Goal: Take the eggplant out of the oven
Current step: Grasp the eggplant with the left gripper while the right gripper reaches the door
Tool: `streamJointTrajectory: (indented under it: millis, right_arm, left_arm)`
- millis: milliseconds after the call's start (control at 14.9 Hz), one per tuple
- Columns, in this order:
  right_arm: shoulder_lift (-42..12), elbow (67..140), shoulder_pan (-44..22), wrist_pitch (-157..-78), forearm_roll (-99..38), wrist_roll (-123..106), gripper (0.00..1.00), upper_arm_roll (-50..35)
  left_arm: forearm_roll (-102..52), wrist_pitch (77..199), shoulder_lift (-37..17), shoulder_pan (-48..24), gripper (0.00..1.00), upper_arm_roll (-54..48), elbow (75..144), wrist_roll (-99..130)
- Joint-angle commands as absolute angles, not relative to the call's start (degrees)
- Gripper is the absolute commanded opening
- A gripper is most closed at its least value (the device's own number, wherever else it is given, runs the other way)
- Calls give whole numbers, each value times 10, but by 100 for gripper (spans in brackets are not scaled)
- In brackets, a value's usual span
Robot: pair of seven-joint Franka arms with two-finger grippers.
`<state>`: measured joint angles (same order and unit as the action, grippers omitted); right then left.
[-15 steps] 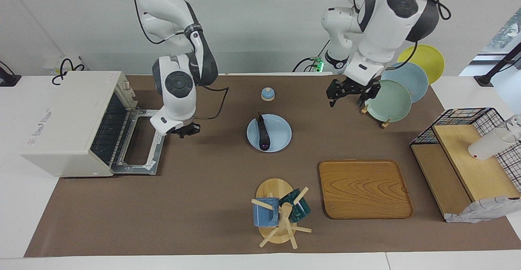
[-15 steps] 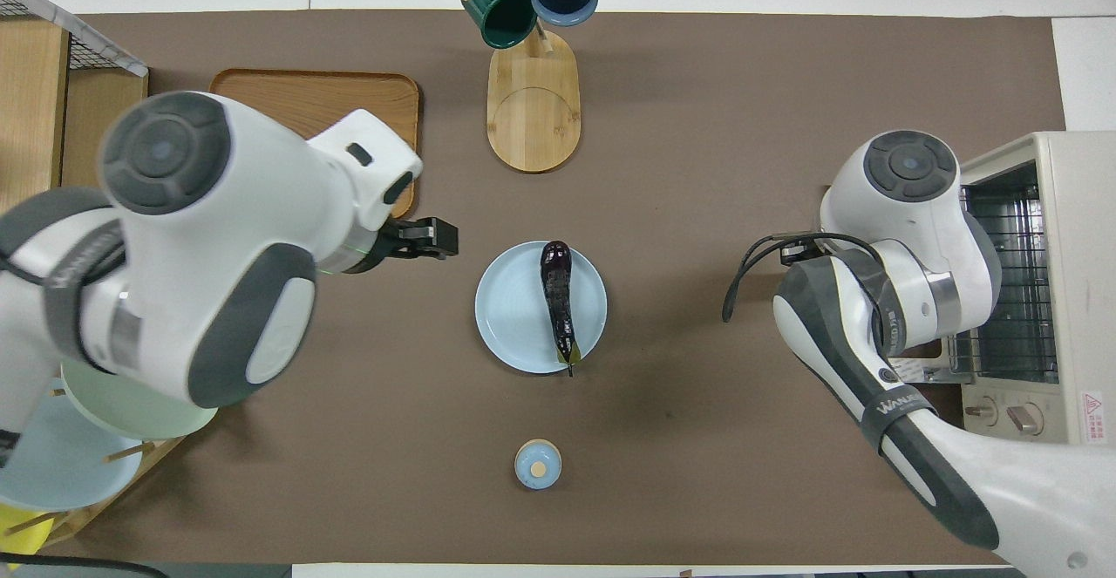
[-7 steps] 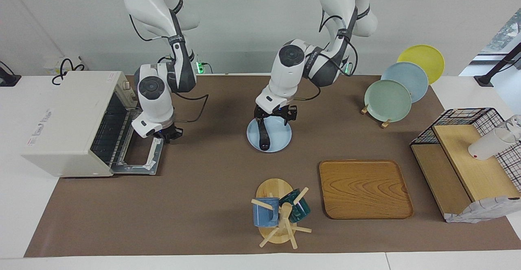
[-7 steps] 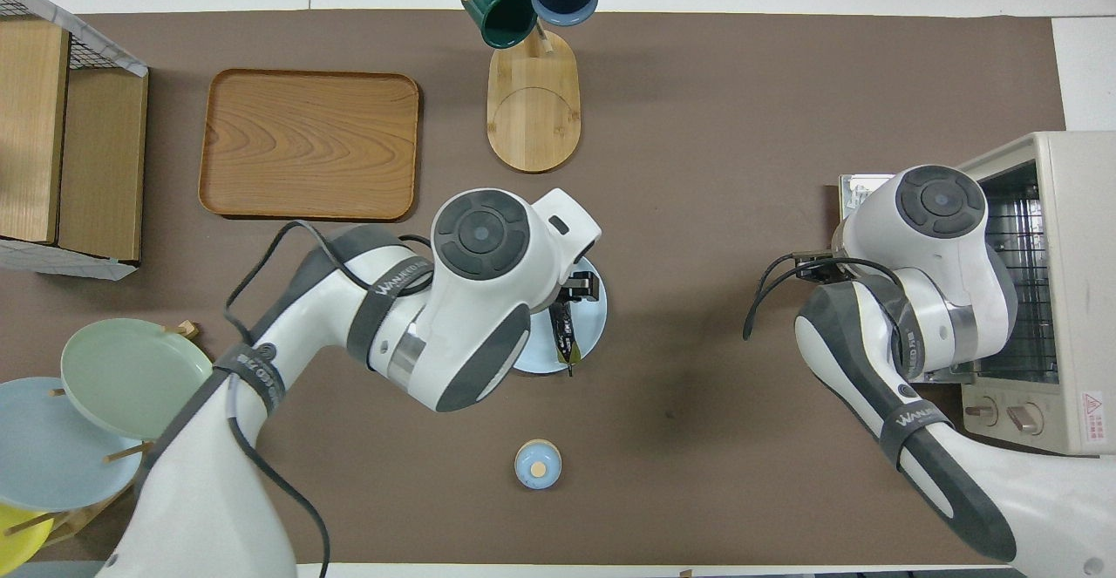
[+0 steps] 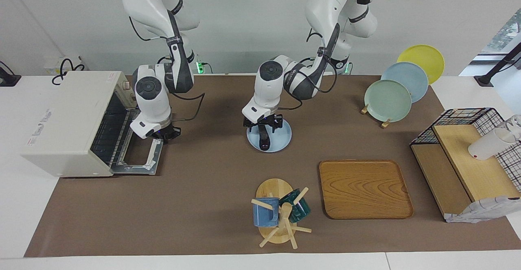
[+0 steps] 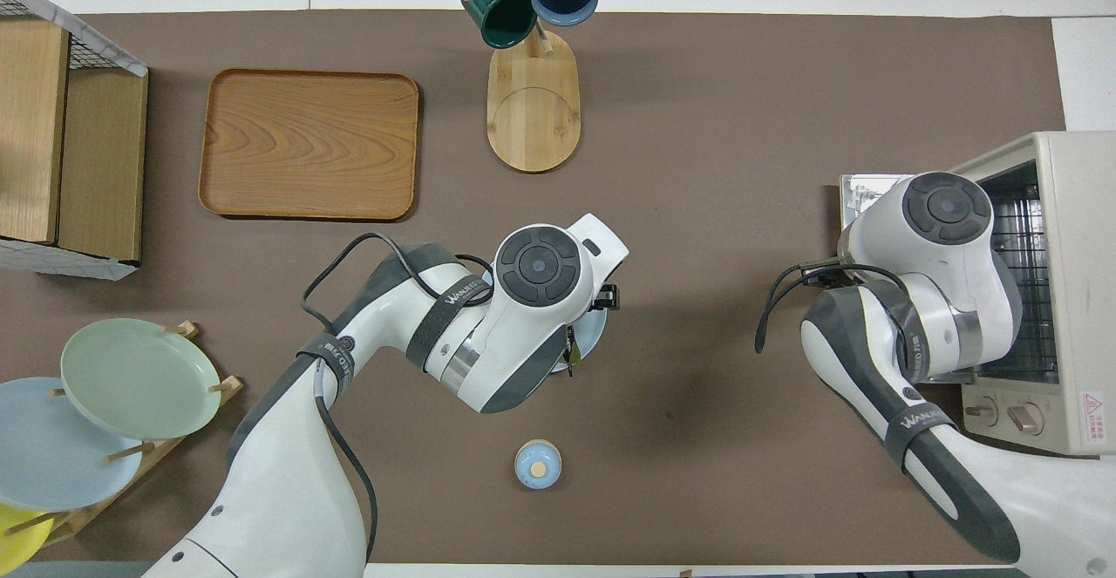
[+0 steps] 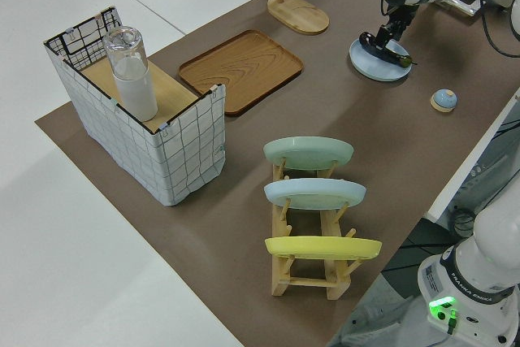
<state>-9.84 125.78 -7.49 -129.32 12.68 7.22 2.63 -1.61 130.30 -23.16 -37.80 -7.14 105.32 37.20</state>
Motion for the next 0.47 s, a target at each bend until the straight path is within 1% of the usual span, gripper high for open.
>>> streamJointTrajectory:
  millis: [0, 67, 201, 335, 402]
  right_arm:
    - [-88, 1268, -61, -1296, 198, 55, 0, 24]
    - [-88, 1258, -63, -1282, 220, 45, 0, 24]
    - [-82, 1211, -58, -1199, 224, -16, 0, 23]
    - [-70, 1154, -44, -1124, 214, -58, 0, 23]
    - [-62, 1136, -44, -1102, 201, -62, 0, 23]
  left_arm:
    - [-4, 1350, -226, -387, 98, -63, 1093, 384]
    - [-4, 1350, -226, -387, 96, -63, 1092, 384]
    - [-4, 1347, -227, -383, 95, -63, 1085, 383]
    - [-5, 1342, -228, -381, 90, -63, 1075, 381]
    - [-5, 1341, -228, -381, 82, -63, 1074, 381]
